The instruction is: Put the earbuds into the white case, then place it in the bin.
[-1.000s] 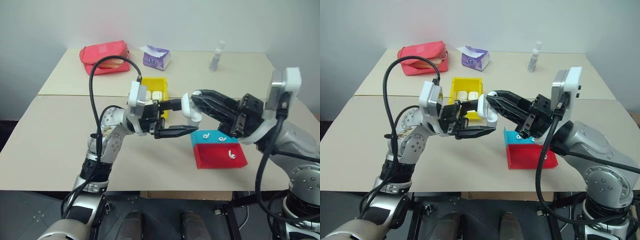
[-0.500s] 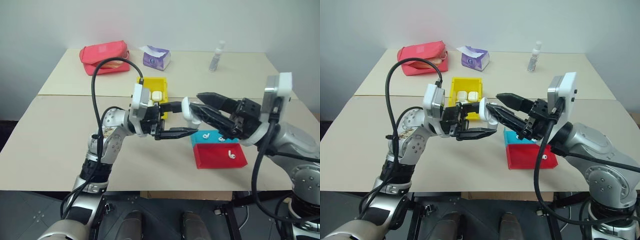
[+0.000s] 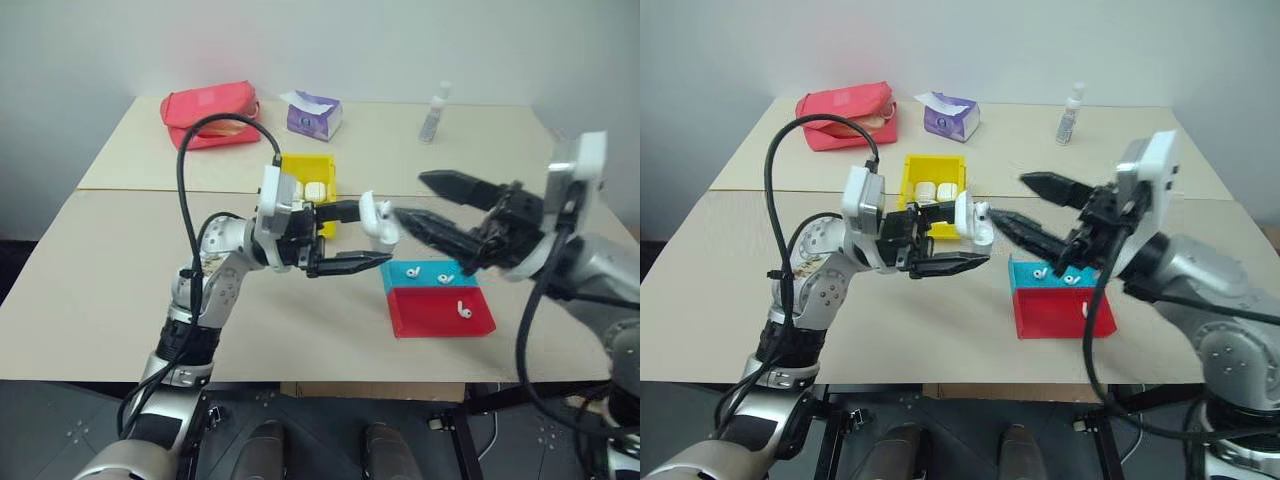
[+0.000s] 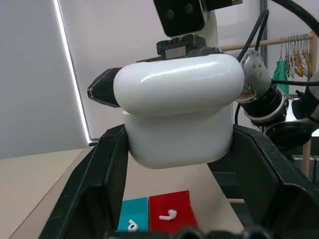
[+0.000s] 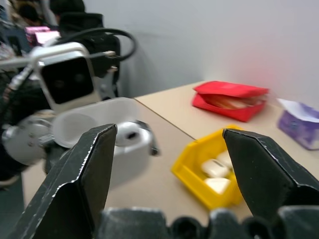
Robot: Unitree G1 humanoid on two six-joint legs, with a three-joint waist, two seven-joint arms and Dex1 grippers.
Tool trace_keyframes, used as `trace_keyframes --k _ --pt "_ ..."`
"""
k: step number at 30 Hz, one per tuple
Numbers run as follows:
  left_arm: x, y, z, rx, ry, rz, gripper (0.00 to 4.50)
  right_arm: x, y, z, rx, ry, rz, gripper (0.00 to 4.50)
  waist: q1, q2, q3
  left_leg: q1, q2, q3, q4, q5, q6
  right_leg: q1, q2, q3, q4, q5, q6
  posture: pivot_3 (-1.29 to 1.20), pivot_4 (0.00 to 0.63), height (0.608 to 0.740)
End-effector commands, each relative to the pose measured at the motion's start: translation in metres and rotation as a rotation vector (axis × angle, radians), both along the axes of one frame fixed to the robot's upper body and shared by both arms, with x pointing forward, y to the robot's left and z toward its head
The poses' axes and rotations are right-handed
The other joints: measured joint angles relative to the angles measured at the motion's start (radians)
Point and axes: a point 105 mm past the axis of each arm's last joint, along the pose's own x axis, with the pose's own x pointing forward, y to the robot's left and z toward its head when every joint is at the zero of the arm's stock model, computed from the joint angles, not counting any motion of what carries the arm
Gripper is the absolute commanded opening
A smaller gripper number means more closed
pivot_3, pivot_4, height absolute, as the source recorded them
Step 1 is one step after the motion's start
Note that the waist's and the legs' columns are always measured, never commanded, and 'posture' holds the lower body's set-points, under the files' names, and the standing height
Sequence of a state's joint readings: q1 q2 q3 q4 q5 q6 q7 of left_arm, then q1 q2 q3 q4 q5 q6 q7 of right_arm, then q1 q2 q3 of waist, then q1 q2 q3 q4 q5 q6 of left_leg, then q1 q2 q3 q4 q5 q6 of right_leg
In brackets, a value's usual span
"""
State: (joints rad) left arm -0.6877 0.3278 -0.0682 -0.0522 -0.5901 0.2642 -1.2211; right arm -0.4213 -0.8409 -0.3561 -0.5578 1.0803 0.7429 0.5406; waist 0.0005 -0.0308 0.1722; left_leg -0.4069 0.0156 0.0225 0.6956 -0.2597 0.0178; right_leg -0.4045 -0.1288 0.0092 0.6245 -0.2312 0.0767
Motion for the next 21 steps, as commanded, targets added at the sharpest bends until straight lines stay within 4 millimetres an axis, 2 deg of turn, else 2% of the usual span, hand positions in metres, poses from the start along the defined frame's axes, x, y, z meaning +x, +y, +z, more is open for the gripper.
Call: trace_keyframes --k 1,4,8,12,16,20,21 --pt "-0.003 0.006 0.010 -0.032 -0.054 0.019 2.81 -0.001 -0.014 0.012 -0.122 -0.049 0.001 3.97 0.000 0.000 0.000 0.000 0.000 0.001 0.000 0.000 0.000 0.000 0.000 0.000 0.000 0.000 0.000 0.00 0.150 0.740" --pt "-0.004 0.008 0.011 -0.036 -0.056 0.029 2.81 0.012 -0.018 -0.002 -0.353 -0.046 0.002 3.97 -0.003 0.000 0.000 0.000 0.000 0.004 0.000 0.000 0.000 0.000 0.000 0.001 0.000 0.000 0.000 0.00 0.150 0.740" --pt "-0.005 0.009 0.011 -0.047 -0.064 0.054 2.81 0.042 -0.015 -0.039 -0.793 -0.100 0.106 3.97 -0.022 0.001 0.000 0.001 0.001 0.005 0.000 0.000 0.000 -0.001 0.000 0.001 0.000 0.000 0.000 0.00 0.150 0.740" --pt "-0.005 0.007 0.012 -0.060 -0.069 0.066 2.81 0.062 -0.009 -0.054 -0.979 -0.111 0.242 3.97 -0.022 0.001 0.000 0.001 0.001 0.005 -0.001 0.000 0.000 -0.002 0.001 0.001 0.000 0.000 0.000 0.00 0.150 0.740" --pt "-0.007 0.008 0.012 -0.075 -0.071 0.091 2.81 0.086 -0.014 -0.080 -1.294 -0.153 0.391 3.97 -0.022 0.001 0.001 -0.001 0.001 0.006 0.000 0.001 -0.001 -0.003 0.001 0.001 0.000 0.000 0.000 0.00 0.150 0.740" --pt "-0.010 0.008 0.010 -0.083 -0.069 0.112 2.81 0.102 -0.019 -0.094 -1.465 -0.184 0.487 3.97 -0.014 0.002 0.001 -0.001 0.001 0.006 -0.001 0.001 -0.002 -0.003 0.001 0.001 0.000 0.000 0.000 0.00 0.150 0.740" --pt "-0.011 0.010 0.010 -0.083 -0.069 0.121 2.81 0.105 -0.018 -0.098 -1.499 -0.186 0.516 3.80 -0.014 0.002 0.001 -0.001 0.001 0.006 -0.001 0.001 -0.002 -0.003 0.000 0.001 0.000 0.000 0.000 0.00 0.150 0.740"
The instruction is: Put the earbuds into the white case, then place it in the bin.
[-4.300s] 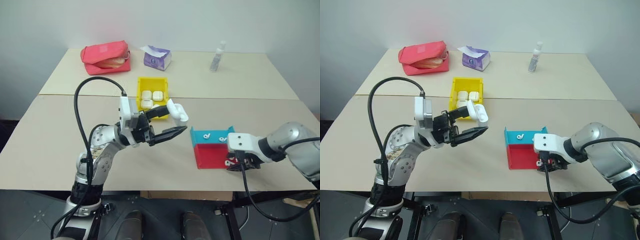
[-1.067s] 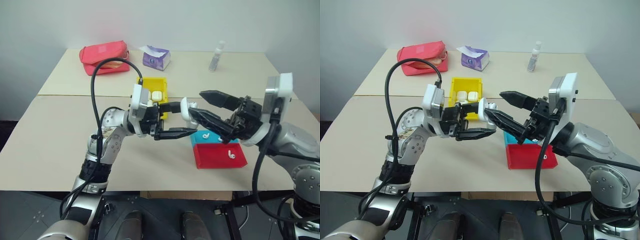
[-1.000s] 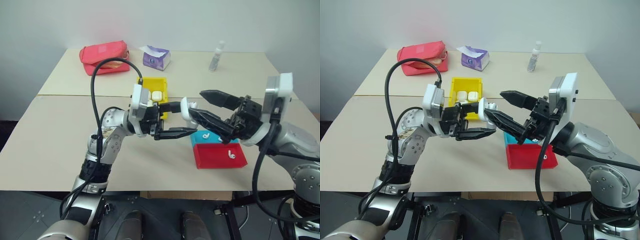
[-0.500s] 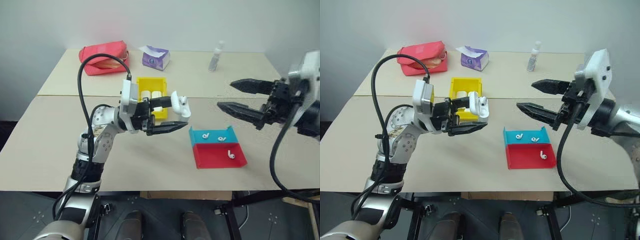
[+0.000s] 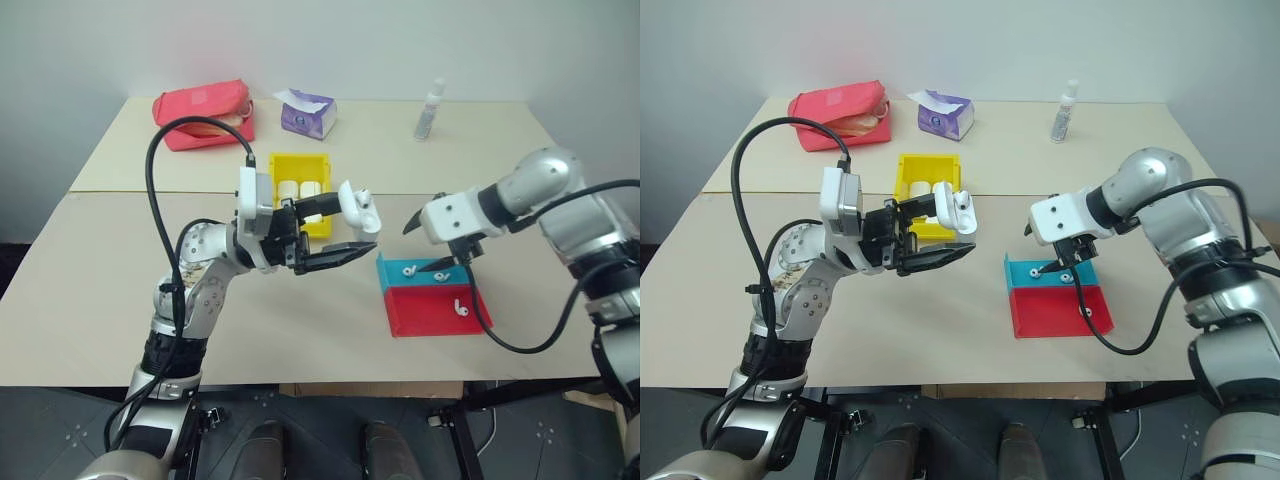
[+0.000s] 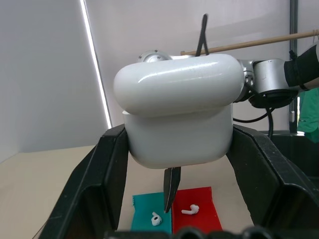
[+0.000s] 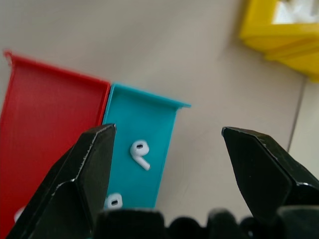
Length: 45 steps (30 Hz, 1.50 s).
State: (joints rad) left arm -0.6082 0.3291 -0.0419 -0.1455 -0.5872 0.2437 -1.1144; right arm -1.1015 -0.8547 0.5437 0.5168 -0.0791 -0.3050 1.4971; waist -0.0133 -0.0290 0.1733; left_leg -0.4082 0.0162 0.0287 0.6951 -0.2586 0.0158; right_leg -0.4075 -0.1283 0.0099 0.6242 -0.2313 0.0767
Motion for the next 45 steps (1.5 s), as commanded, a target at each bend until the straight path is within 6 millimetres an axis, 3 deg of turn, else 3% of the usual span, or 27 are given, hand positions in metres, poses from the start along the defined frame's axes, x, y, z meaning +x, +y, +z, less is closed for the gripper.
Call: trace_keyframes --k 1,5,14,39,42,45 --pt "-0.008 0.003 0.009 -0.021 -0.059 0.020 2.81 0.009 -0.005 -0.002 -0.135 -0.011 0.087 3.61 -0.003 0.000 0.000 0.000 0.000 0.000 0.000 0.000 0.000 0.000 0.000 0.000 0.000 0.000 0.000 0.00 0.150 0.740" --pt "-0.009 0.006 0.010 -0.021 -0.061 0.047 2.81 0.019 0.002 -0.010 -0.195 -0.036 0.134 2.54 -0.008 0.001 0.000 0.001 0.000 0.000 -0.001 0.001 -0.002 0.000 0.000 0.001 0.001 0.000 0.000 0.00 0.150 0.740" --pt "-0.011 0.010 0.010 -0.010 -0.061 0.072 2.81 0.027 0.008 -0.027 -0.299 -0.044 0.190 2.54 -0.008 0.001 0.001 0.001 0.000 0.000 -0.001 0.003 -0.004 0.000 0.000 0.001 0.002 0.000 0.000 0.00 0.150 0.740" --pt "-0.012 0.010 0.010 -0.002 -0.071 0.084 2.81 0.034 0.012 -0.051 -0.305 -0.048 0.156 2.54 -0.022 0.002 0.001 0.003 0.000 0.000 -0.001 0.003 -0.005 0.001 0.000 0.000 0.003 0.000 0.000 0.00 0.150 0.740" --pt "-0.012 0.011 0.011 -0.001 -0.072 0.088 2.81 0.033 0.011 -0.053 -0.312 -0.044 0.163 2.06 -0.025 0.002 0.001 0.004 0.000 0.000 -0.001 0.003 -0.005 0.002 0.000 0.000 0.003 0.000 0.000 0.00 0.150 0.740" --pt "-0.012 0.011 0.010 0.000 -0.073 0.089 2.81 0.032 0.012 -0.055 -0.311 -0.035 0.167 1.13 -0.027 0.002 0.001 0.004 0.000 0.000 -0.002 0.003 -0.005 0.002 0.000 0.000 0.003 0.000 -0.001 0.00 0.150 0.740"
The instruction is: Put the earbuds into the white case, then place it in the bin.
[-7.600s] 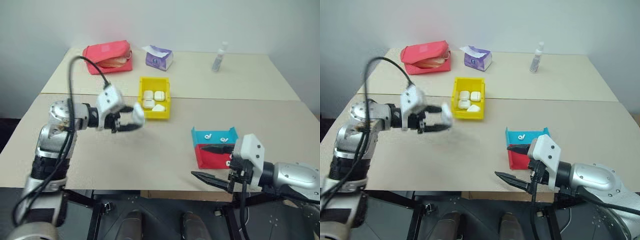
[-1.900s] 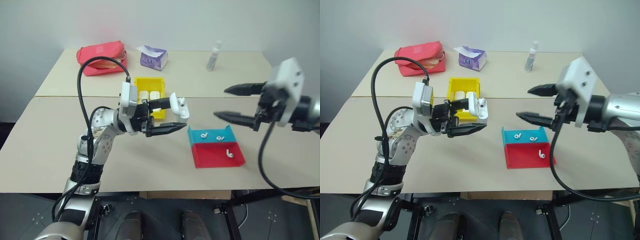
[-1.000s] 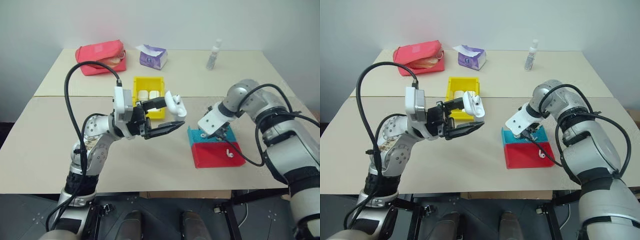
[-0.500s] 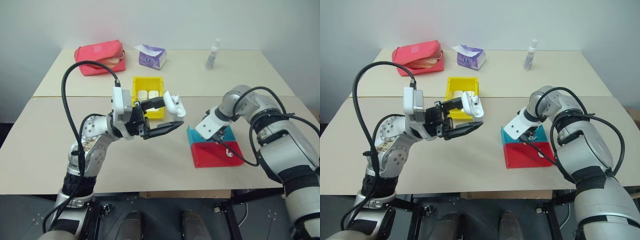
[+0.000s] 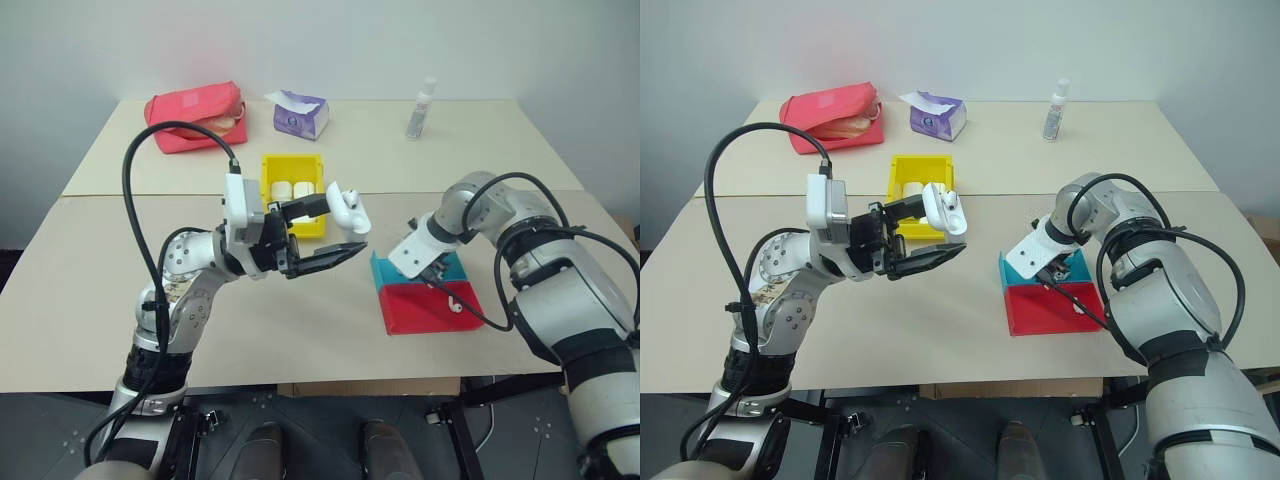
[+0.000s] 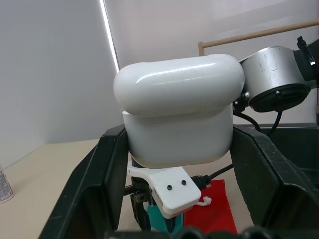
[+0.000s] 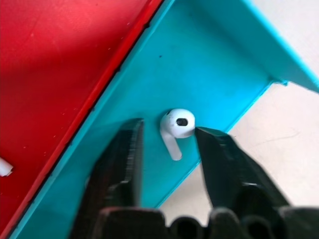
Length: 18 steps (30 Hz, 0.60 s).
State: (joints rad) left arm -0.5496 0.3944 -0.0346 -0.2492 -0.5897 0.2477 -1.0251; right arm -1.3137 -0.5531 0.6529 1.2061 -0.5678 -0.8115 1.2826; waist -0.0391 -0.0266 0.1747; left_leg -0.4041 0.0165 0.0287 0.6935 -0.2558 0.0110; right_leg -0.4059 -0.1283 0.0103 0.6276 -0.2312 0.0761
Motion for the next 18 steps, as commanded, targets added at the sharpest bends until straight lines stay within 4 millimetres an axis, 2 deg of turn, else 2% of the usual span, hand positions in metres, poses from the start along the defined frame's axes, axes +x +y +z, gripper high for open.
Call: trace_keyframes --k 1,2,10,18 --pt "-0.007 0.000 0.009 -0.014 -0.046 -0.007 2.81 -0.002 0.003 -0.001 0.015 0.014 0.010 0.79 -0.001 0.000 0.000 0.000 0.000 0.000 0.000 0.000 0.000 0.000 0.000 0.000 0.000 0.000 0.000 0.00 0.150 0.740" --pt "-0.007 0.000 0.009 -0.013 -0.047 -0.007 2.81 -0.002 0.004 -0.001 0.023 0.022 0.007 0.61 -0.001 0.000 0.000 0.000 0.000 0.000 0.000 0.000 0.000 0.000 0.000 0.000 0.000 0.000 0.000 0.00 0.150 0.740" --pt "-0.007 -0.001 0.011 -0.012 -0.051 -0.021 2.81 -0.003 -0.004 0.010 0.096 0.037 -0.053 0.61 -0.001 0.000 0.000 0.000 0.000 0.000 -0.001 0.000 0.000 0.000 0.000 0.000 0.000 0.000 0.000 0.00 0.150 0.740" --pt "-0.003 -0.007 0.013 -0.011 -0.046 -0.079 2.81 -0.013 -0.018 0.055 0.361 0.025 -0.113 0.61 0.002 0.001 0.000 -0.002 0.000 0.000 0.000 0.000 0.000 0.000 0.000 -0.001 0.000 0.000 0.000 0.00 0.150 0.740"
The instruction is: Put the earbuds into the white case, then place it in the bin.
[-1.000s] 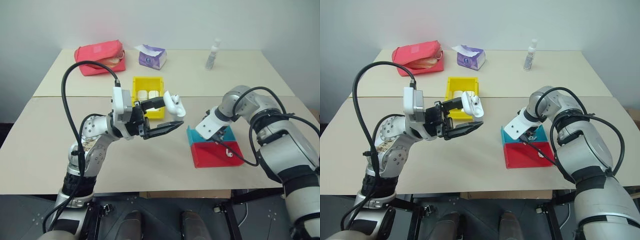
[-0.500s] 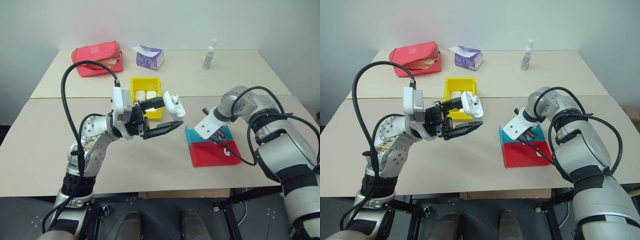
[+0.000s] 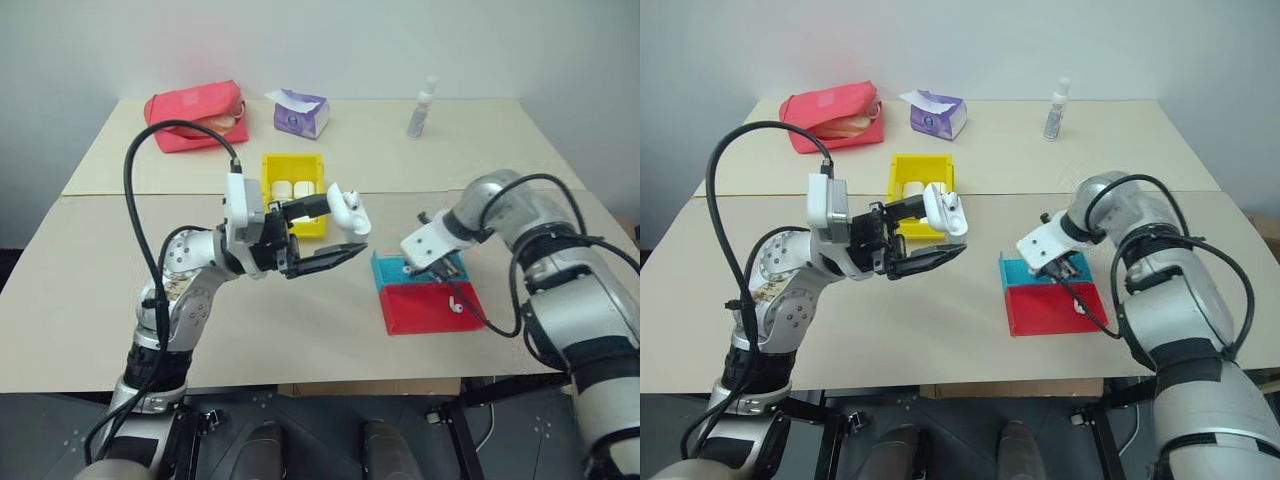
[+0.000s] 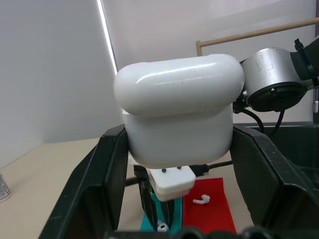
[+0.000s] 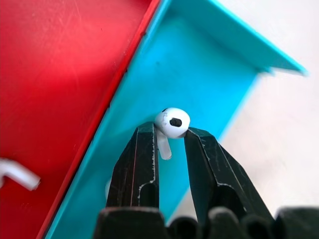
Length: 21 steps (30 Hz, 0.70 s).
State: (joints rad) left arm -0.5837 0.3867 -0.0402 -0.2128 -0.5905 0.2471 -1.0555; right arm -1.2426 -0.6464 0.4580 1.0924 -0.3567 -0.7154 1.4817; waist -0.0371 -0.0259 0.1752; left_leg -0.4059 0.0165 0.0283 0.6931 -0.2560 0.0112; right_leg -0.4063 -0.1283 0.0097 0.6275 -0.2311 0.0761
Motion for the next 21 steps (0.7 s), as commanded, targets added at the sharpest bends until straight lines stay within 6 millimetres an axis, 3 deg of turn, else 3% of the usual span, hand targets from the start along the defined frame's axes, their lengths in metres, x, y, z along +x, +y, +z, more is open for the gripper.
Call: trace_keyframes --k 1,5,11,16,21 --pt "-0.005 -0.005 0.011 -0.019 -0.042 -0.055 2.81 -0.007 -0.002 0.035 0.180 -0.040 -0.024 0.61 0.000 0.000 0.000 0.000 0.000 0.000 0.000 0.000 0.000 0.000 0.000 0.000 0.000 0.000 0.000 0.00 0.150 0.740" --pt "-0.002 -0.008 0.012 -0.023 -0.033 -0.085 2.81 -0.032 -0.008 0.071 0.491 -0.058 -0.114 0.61 0.013 0.000 0.000 -0.001 0.000 -0.001 0.000 0.000 0.001 0.000 0.000 0.000 0.000 0.000 0.000 0.00 0.150 0.740" --pt "-0.001 -0.013 0.012 -0.030 -0.014 -0.130 2.81 -0.097 -0.007 0.120 1.116 0.110 -0.273 0.61 0.033 0.000 0.000 -0.001 0.000 -0.001 0.001 -0.001 0.002 0.000 0.000 0.000 0.000 0.000 0.000 0.00 0.150 0.740" --pt "-0.002 -0.020 0.011 -0.031 -0.003 -0.176 2.81 -0.140 0.012 0.140 1.485 0.290 -0.302 0.61 0.035 0.000 0.000 0.000 0.000 -0.005 0.002 -0.002 0.004 0.002 0.000 0.000 -0.002 0.000 0.000 0.00 0.150 0.740" --pt "0.001 -0.030 0.011 -0.030 0.004 -0.217 2.81 -0.159 0.039 0.146 1.634 0.448 -0.310 0.61 0.036 0.000 0.000 0.000 -0.001 -0.005 0.002 -0.002 0.004 0.002 0.000 0.000 -0.001 0.000 0.000 0.00 0.150 0.740"
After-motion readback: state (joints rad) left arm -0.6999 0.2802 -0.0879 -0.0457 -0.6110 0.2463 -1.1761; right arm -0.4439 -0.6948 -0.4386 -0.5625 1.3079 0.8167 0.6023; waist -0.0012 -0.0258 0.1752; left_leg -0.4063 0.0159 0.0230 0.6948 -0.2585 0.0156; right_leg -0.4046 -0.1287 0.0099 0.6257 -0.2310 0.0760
